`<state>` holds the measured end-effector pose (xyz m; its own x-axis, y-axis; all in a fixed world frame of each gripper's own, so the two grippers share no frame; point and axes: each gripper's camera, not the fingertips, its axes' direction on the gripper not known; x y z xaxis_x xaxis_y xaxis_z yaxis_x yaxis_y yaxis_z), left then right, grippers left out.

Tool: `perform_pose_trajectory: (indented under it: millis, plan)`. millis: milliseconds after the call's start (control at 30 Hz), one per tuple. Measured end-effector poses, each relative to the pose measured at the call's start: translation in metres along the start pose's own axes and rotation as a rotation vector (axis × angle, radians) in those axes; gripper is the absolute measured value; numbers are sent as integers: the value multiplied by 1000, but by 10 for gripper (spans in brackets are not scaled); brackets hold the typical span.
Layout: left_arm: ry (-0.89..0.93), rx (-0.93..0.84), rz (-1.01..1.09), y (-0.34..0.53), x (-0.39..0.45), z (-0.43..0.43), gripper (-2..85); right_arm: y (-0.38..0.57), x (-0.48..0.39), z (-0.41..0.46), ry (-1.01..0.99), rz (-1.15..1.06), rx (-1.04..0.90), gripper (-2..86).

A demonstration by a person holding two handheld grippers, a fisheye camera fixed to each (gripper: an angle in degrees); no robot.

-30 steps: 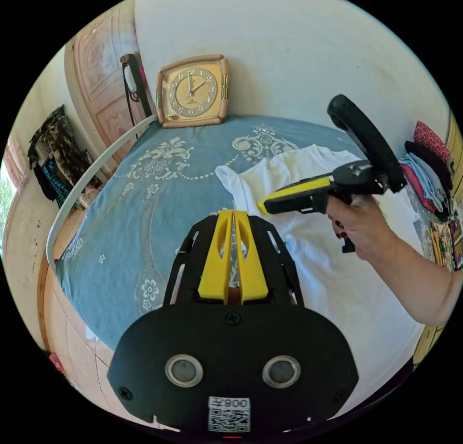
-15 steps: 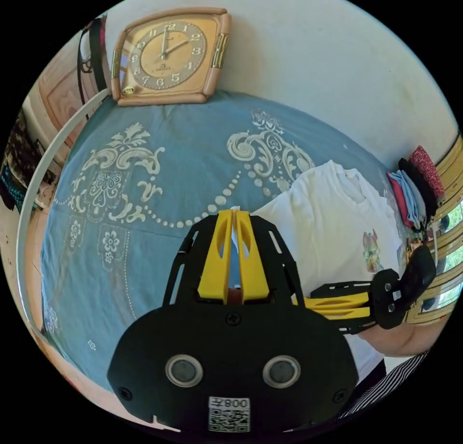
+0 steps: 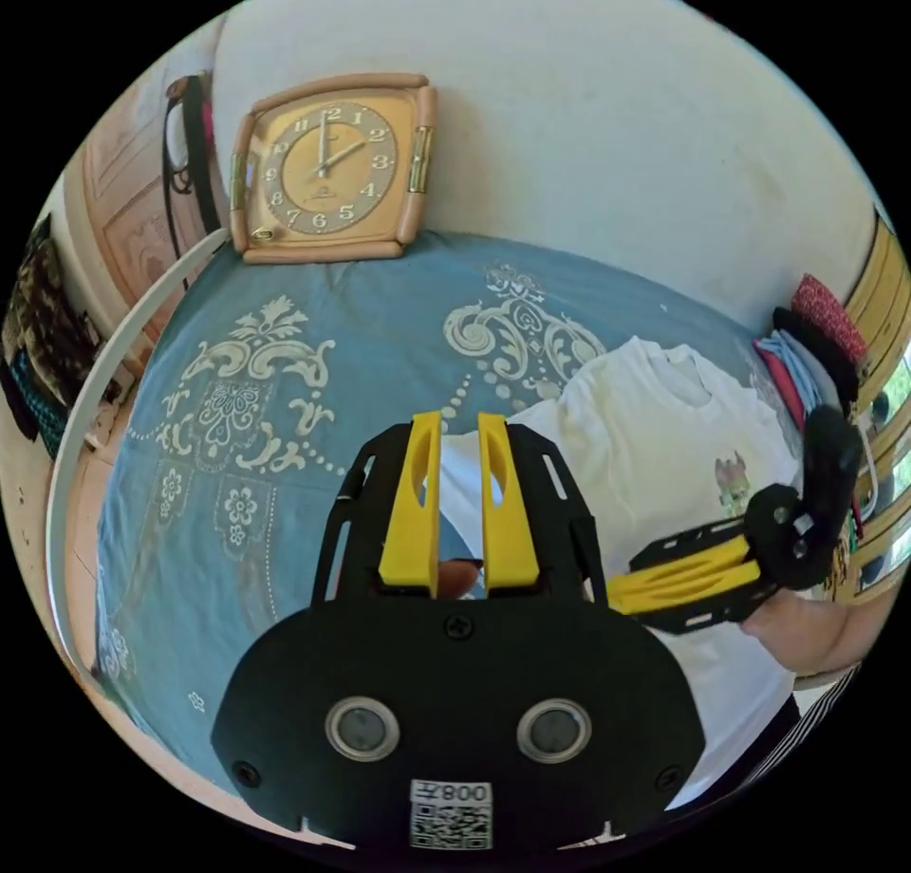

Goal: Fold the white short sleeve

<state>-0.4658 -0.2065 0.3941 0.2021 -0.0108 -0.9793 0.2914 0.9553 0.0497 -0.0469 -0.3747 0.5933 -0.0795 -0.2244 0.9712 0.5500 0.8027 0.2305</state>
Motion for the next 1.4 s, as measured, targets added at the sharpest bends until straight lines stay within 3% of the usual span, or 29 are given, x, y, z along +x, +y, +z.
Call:
perform_pose_trajectory:
  millis: [133,333,467,767,900,967,1100,1233,1400]
  plan:
    - [-101,-196,118,-15,8,54,63,-22,37,-47,270,52,56,9]
    - [-50,-136,64,-10,-16,73,28,-57,56,-36,365,69,-102,8]
    - [-103,-111,71,-6,-26,85,20,-58,33,-52,431,62,-73,2]
    - [-21,52,-88,30,-67,92,68,-44,-12,-107,321,132,3,1]
    - [106,31,-85,68,-70,93,78,-18,-38,-150,207,156,116,5]
    - [124,-57,-61,91,-63,111,81,4,-63,-169,59,144,159,10]
    - [47,-106,-43,113,-59,139,52,37,-124,-164,-36,80,67,10]
    - [24,-111,-68,125,-68,165,25,55,-185,-125,37,24,-119,5]
    - [-1,-65,-126,141,-80,188,28,56,-205,-162,-10,57,-59,2]
